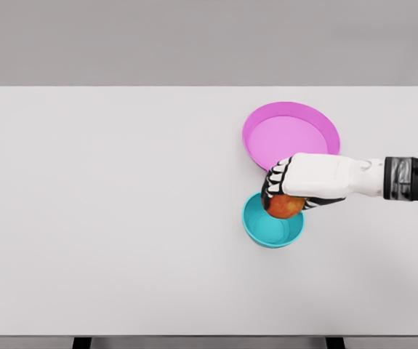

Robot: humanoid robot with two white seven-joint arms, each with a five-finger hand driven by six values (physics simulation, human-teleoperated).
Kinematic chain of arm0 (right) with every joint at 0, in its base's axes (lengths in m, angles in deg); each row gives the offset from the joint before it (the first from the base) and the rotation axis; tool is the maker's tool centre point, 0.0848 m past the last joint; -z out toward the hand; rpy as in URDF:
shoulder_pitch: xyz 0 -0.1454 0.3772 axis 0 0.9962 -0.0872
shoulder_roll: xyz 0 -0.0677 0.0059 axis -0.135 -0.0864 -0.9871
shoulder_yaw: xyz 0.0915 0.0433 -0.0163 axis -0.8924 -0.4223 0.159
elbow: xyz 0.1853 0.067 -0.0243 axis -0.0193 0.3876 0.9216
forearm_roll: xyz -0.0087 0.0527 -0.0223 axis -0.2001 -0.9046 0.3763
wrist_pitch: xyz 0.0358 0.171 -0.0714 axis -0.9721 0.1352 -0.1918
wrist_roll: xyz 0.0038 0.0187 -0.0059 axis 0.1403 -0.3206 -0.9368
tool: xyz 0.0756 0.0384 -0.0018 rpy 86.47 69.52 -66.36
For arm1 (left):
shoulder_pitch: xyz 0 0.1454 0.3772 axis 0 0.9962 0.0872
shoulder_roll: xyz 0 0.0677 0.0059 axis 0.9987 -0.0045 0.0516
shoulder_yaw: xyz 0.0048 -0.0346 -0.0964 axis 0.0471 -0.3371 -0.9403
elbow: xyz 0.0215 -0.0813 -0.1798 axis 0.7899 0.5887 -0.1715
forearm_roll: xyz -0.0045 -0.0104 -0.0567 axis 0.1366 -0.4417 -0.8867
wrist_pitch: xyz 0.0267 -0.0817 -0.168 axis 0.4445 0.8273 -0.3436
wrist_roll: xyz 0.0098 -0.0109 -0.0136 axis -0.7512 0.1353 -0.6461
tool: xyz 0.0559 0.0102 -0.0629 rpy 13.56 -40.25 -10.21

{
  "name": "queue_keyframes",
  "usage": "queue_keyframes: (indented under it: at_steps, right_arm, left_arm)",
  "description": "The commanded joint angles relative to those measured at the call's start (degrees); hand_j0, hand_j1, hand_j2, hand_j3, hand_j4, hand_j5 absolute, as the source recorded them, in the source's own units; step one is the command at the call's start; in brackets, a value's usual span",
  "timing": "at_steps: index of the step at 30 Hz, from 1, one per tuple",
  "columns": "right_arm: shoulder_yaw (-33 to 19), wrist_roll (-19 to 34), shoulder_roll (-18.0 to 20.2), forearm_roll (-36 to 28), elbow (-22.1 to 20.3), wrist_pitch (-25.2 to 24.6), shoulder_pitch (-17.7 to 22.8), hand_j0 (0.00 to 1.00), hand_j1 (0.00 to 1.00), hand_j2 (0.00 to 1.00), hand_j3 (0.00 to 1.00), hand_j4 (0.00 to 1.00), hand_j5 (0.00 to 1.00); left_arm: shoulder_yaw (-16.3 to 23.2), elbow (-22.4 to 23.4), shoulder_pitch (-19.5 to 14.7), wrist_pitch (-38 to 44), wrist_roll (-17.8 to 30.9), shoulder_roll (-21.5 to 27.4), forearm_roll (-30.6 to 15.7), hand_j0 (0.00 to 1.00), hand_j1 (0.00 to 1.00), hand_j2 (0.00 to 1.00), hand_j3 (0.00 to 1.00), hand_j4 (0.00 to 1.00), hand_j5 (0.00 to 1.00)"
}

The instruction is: Put the apple from the pink plate into the blue bowl with your right arm

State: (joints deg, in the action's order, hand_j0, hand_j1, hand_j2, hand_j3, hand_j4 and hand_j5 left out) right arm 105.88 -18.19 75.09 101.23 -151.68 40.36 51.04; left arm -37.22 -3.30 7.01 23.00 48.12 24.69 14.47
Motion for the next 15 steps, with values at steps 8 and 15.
queue_keyframes:
  at_steps: [8,15]
  right_arm:
    - [-0.05,-0.03,0.41,-0.33,-0.44,-0.16,0.18,0.61,0.61,0.61,0.61,0.61,0.61]
    - [-0.05,-0.03,0.41,-0.33,-0.44,-0.16,0.61,0.61,0.61,0.61,0.61,0.61,0.61]
  left_arm:
    - [0.0,-0.01,0.0,0.0,0.01,0.0,-0.03,1.0,1.0,1.0,1.0,1.0,1.0]
    - [0.0,-0.01,0.0,0.0,0.01,0.0,-0.03,1.0,1.0,1.0,1.0,1.0,1.0]
